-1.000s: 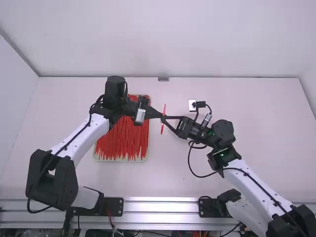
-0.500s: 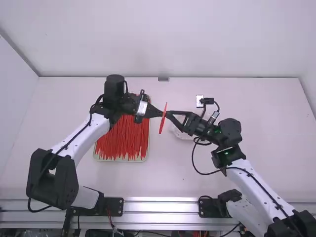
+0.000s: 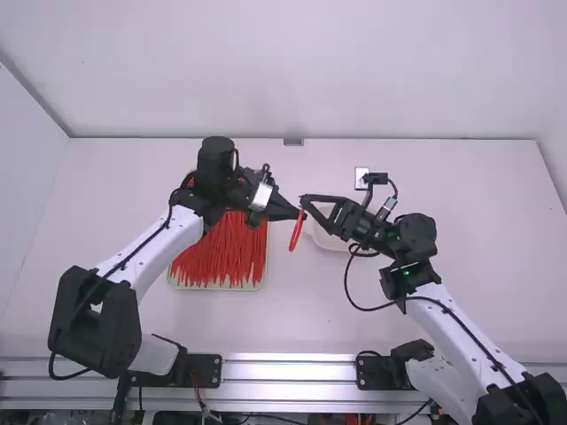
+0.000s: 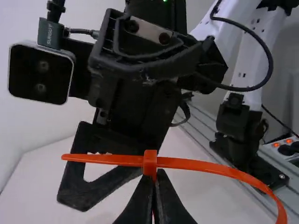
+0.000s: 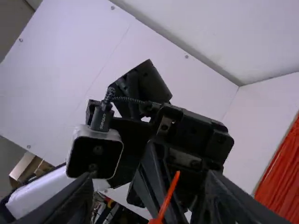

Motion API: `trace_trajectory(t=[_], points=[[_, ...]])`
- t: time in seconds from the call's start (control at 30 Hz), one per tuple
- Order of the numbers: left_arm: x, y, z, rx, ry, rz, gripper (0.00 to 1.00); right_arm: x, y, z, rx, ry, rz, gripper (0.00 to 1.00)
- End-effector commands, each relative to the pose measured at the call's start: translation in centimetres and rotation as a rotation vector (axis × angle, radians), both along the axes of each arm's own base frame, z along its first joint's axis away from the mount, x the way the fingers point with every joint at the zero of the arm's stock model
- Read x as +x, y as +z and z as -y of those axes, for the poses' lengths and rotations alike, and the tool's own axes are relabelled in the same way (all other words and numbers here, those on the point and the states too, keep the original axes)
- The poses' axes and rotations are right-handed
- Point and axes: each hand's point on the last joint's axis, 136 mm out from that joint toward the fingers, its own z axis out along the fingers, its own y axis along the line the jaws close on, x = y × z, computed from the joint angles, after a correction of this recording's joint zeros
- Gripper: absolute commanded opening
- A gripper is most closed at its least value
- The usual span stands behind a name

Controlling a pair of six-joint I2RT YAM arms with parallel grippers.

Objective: Fasten the cable tie

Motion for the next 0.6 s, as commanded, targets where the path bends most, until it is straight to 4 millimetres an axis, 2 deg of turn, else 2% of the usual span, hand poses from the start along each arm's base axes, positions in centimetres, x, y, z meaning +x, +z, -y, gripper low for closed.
trace_trajectory(t=[0.0,0.13,0.43,0.5,0.53,0.57], points=[[-0.68,0.78,-0.04,-0.013,-0.031,0.005,0.02,-0.38,0.8,-0.07,0.01,0.019,0.014,0.54],[-0.56,0.79,-0.15,-0.013,-0.027,0.006,0.01,-0.47,0.75,-0.17,0.01,0.026,0.009,0.4],[-0.7,0.78,-0.02,-0.012,-0.032,0.001,0.02,-0.72,0.68,-0.25,0.007,0.042,0.008,0.31],[-0.7,0.78,-0.02,-0.012,-0.032,0.001,0.02,-0.72,0.68,-0.25,0.006,0.042,0.01,0.24],[-0.7,0.78,-0.02,-0.012,-0.032,0.002,0.02,-0.72,0.68,-0.25,0.005,0.042,0.012,0.17],[-0.7,0.78,-0.02,-0.012,-0.032,0.002,0.02,-0.71,0.68,-0.24,0.006,0.041,0.011,0.16]])
